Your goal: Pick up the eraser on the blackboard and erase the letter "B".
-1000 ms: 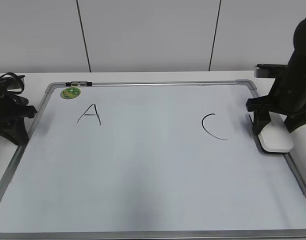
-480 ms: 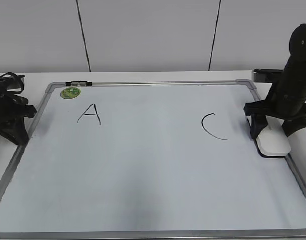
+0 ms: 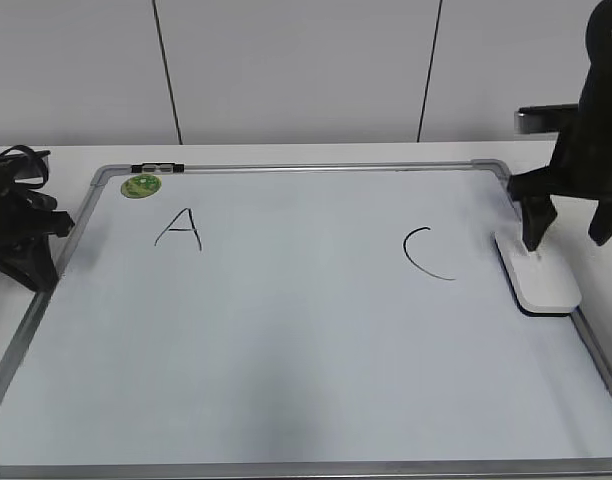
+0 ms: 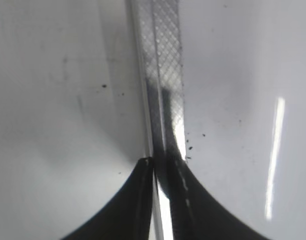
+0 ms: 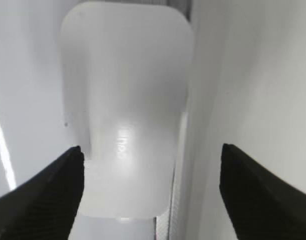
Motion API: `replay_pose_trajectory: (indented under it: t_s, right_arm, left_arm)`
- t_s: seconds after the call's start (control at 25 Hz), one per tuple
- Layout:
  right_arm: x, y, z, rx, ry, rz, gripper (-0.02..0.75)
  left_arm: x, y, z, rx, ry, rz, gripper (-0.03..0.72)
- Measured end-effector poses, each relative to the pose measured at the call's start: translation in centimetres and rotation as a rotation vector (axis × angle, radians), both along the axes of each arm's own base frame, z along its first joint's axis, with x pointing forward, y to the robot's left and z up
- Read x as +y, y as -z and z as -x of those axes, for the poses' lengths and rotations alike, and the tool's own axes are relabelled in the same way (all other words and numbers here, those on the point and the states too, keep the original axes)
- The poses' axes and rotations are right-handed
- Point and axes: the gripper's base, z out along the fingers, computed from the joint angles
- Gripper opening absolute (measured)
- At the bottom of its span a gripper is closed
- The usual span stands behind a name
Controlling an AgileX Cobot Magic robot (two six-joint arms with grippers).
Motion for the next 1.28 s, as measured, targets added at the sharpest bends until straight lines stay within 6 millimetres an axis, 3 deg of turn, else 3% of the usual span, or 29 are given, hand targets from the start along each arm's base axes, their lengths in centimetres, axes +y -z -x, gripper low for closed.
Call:
replay_pose_trajectory:
  t_s: [0.16, 0.24, 0.36, 0.48, 0.72, 0.96, 1.28]
  right_arm:
    - [-0.2, -1.8, -0.9, -0.049, -0.018, 0.022, 0.63]
    - [-0.2, -2.3, -1.2, -0.063, -0.025, 0.021, 0.629]
    - [-0.1, -2.8, -1.4, -0.076, -0.036, 0.015, 0.622]
    - [0.0, -3.3, -1.4, -0.089, -0.043, 0.008, 0.612]
    - [0.0, -8.2, 0.1, -0.204, -0.045, -0.004, 0.594]
    - [0.2, -14.5, 3.1, -0.353, -0.062, -0.036, 0.592]
    - [0.1, -20.3, 8.8, -0.488, -0.068, -0.04, 0.588]
  left_arm:
    - [0.0, -0.3, 0.1, 0.001, 0.0, 0.003, 0.158]
    - [0.0, -0.9, 0.0, -0.005, 0.004, 0.004, 0.242]
    - [0.0, -3.0, -0.8, -0.055, 0.009, 0.005, 0.359]
    - [-0.1, -5.7, -1.2, -0.09, 0.017, 0.009, 0.412]
    - [-0.2, -10.9, -0.1, -0.13, 0.022, 0.017, 0.421]
    - [-0.3, -15.8, 1.8, -0.229, -0.002, 0.015, 0.395]
    - [-0.6, -25.3, 7.5, -0.469, -0.057, 0.015, 0.368]
